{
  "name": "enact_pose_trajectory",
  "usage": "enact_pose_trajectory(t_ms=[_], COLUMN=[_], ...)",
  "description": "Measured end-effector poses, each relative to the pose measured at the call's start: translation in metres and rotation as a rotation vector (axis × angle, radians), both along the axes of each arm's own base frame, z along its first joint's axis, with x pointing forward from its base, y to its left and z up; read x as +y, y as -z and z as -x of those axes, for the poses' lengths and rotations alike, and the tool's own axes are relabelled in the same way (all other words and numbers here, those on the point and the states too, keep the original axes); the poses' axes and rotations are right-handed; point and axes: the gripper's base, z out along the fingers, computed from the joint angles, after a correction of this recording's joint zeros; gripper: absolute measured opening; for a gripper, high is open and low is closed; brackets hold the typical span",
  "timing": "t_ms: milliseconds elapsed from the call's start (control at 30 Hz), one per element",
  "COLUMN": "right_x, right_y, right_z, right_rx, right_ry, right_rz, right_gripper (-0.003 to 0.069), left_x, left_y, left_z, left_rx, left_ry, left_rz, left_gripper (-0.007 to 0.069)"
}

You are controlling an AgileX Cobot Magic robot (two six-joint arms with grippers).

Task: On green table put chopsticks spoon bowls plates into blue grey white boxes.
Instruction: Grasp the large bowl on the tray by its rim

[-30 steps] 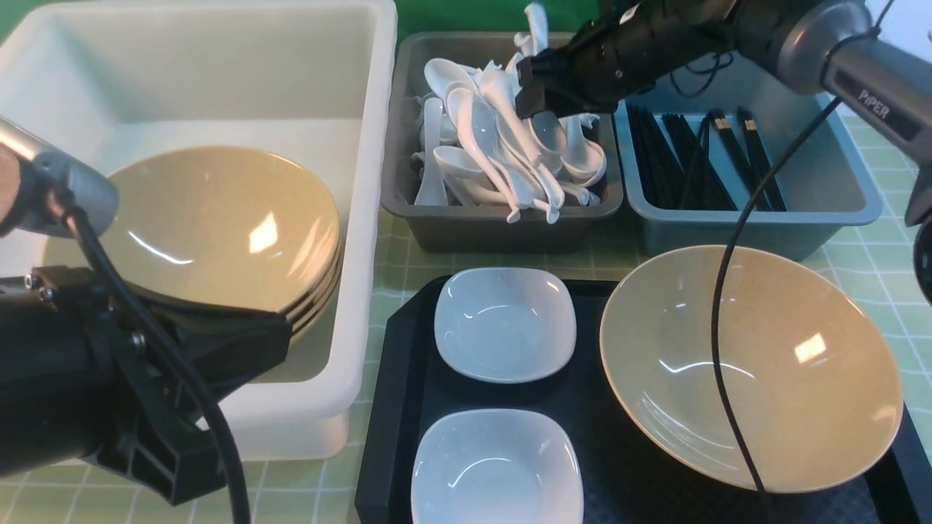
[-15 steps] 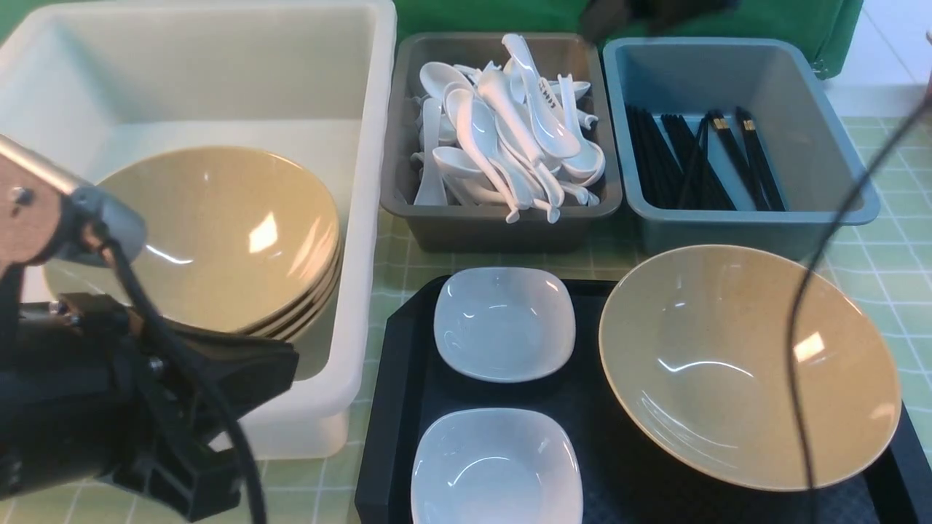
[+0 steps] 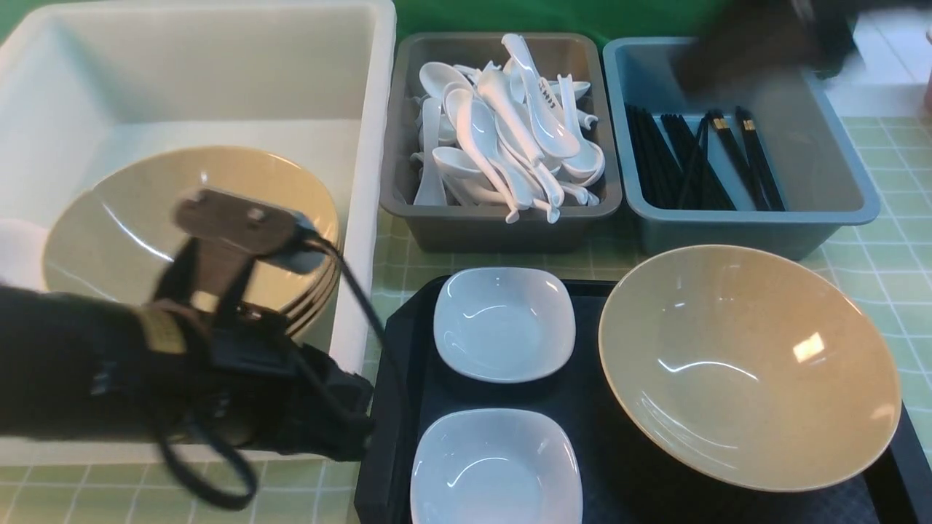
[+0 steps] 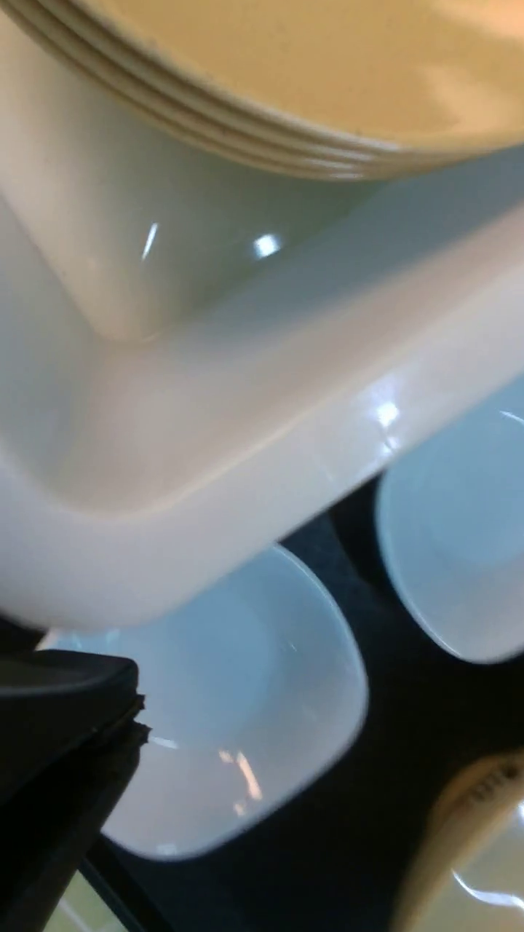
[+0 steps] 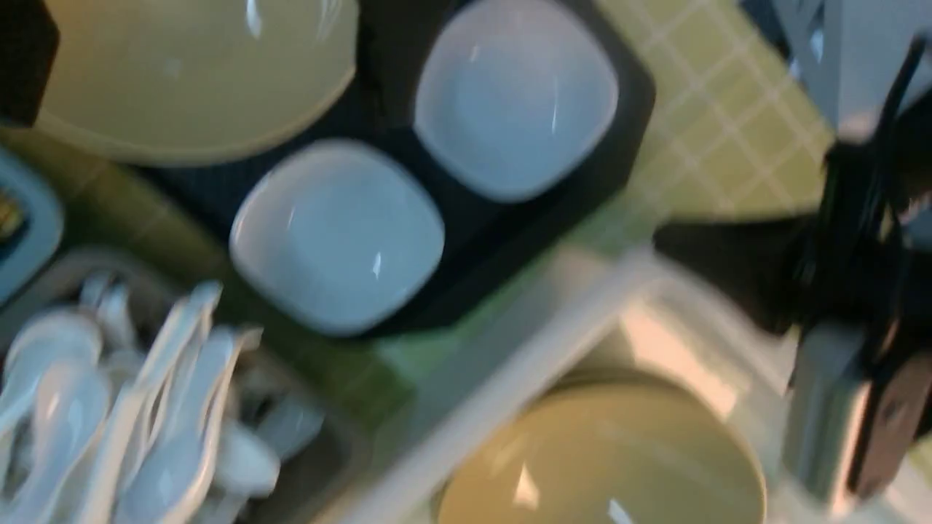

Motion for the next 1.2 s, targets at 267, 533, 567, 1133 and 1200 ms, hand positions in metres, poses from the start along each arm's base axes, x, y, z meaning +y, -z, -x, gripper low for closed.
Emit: enact_pose_trajectory(t_ms=[267, 533, 567, 1133, 1200], right_x=[-0.032, -0.048, -0.050, -0.058, -0.059], right_y=[0.081, 0.101, 0.100, 0.100, 0.100], right_z=[0.071, 0.108, 0.110, 0.110, 0.110], right_rx=[0.126, 0.121, 0.121, 0.121, 0.118], right_ry=[0.031, 0.095, 0.111, 0.171, 0.173], right_rz=[0.086, 0.055, 0.049, 0.070, 0.079], right_gripper=[0.0565, 0.0202, 0.0132, 0.0021, 0.0021], left_x=[-0.035, -0.103, -0.114, -0.194, -0.196], left_y=[-0.009, -0.008, -0.006, 0.069, 0.071], left_z=[-0.045, -0.096, -0.100, -0.179, -0.179], left_rx=[0.120, 0.194, 0.197, 0.360, 0.370], left_ry=[0.030, 0.191, 0.205, 0.148, 0.165], left_rz=[0.011, -0.033, -0.034, 0.008, 0.021], left_gripper=[0.0008, 0.0237, 0.0281, 0.0436, 0.0367])
